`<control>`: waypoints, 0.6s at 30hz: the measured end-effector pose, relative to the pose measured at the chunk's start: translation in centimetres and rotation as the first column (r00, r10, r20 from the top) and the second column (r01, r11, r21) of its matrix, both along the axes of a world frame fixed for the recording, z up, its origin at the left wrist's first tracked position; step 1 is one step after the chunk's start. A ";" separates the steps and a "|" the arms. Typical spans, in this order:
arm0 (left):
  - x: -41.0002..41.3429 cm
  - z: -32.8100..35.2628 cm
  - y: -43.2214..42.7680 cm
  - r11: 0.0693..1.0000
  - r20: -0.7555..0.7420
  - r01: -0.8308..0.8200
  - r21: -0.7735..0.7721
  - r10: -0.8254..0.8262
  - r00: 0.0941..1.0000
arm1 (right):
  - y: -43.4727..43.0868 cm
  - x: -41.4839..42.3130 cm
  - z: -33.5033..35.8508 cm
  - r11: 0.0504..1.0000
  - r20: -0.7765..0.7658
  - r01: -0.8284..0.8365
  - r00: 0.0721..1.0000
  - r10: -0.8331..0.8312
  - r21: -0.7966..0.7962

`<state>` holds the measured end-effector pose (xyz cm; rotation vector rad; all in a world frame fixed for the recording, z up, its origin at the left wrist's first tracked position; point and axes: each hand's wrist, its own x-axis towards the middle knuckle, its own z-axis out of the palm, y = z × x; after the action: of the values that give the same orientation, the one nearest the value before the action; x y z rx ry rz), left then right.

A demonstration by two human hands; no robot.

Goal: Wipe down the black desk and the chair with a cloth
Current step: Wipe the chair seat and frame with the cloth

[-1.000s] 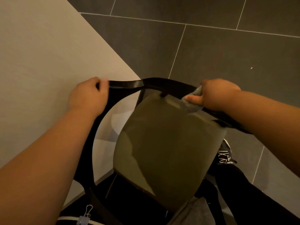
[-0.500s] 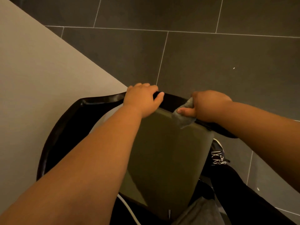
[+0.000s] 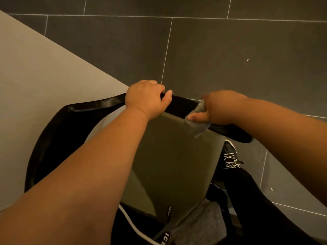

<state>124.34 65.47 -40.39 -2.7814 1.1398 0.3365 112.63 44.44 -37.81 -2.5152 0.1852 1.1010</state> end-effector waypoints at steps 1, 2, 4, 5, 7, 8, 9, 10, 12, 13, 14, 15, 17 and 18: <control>0.0 -0.1 0.0 1.000 0.006 -0.008 -0.009 0.008 1.000 | 0.1 0.5 0.1 1.000 0.000 -0.004 1.000 0.004 0.002; 0.0 -0.2 -0.1 1.000 0.007 -0.014 -0.015 0.014 1.000 | 0.6 1.1 0.2 1.000 0.009 -0.007 1.000 0.007 0.007; 0.1 -0.3 -0.2 1.000 0.005 -0.025 -0.016 0.025 1.000 | 2.0 2.3 0.1 1.000 0.073 -0.016 0.997 0.015 0.015; 0.1 -0.4 -0.1 0.999 0.008 -0.031 -0.022 0.031 0.999 | 2.6 2.7 -0.1 1.000 0.100 -0.017 0.995 0.015 0.021; 0.0 -0.7 0.1 0.999 0.015 -0.037 -0.040 0.038 0.999 | 2.6 2.7 -0.4 0.999 0.116 -0.003 0.993 -0.001 0.032; 0.0 -0.7 0.1 0.998 0.013 -0.039 -0.047 0.039 0.999 | 2.0 2.0 -0.5 0.998 0.105 0.011 0.994 -0.017 0.054; -0.1 -0.8 0.1 0.998 0.008 -0.038 -0.053 0.039 0.999 | 1.0 0.9 -0.7 0.996 0.079 0.033 0.996 -0.040 0.081; -0.1 -0.8 0.1 0.998 0.005 -0.034 -0.057 0.034 0.999 | 0.0 -0.4 -0.8 0.992 0.058 0.061 0.996 -0.068 0.108; 0.0 -0.8 0.1 0.998 -0.002 -0.024 -0.060 0.024 1.000 | -1.8 -3.3 -0.8 0.985 0.033 0.130 0.990 -0.135 0.113; 0.0 -0.8 0.2 0.998 0.000 -0.024 -0.061 0.024 1.000 | -2.2 -4.5 -0.7 0.985 0.035 0.148 0.988 -0.152 0.090; 0.1 -0.9 0.3 0.998 0.005 -0.024 -0.063 0.025 1.000 | -2.3 -5.1 -0.8 0.986 0.050 0.153 0.986 -0.156 0.065; 0.0 -0.8 0.3 0.998 0.010 -0.023 -0.058 0.024 1.000 | -2.1 -5.1 -1.1 0.987 0.068 0.153 0.985 -0.156 0.047; -0.1 -0.7 0.1 0.999 0.014 -0.023 -0.042 0.024 1.000 | -1.3 -3.7 -1.2 0.987 0.113 0.147 0.982 -0.153 0.059; -0.1 -0.7 0.1 0.999 0.017 -0.026 -0.034 0.026 1.000 | -0.7 -2.8 -1.1 0.989 0.139 0.129 0.981 -0.138 0.068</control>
<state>124.22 65.56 -41.04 -2.8247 1.1169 0.2969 109.82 43.75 -38.95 -2.4775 0.2735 0.8579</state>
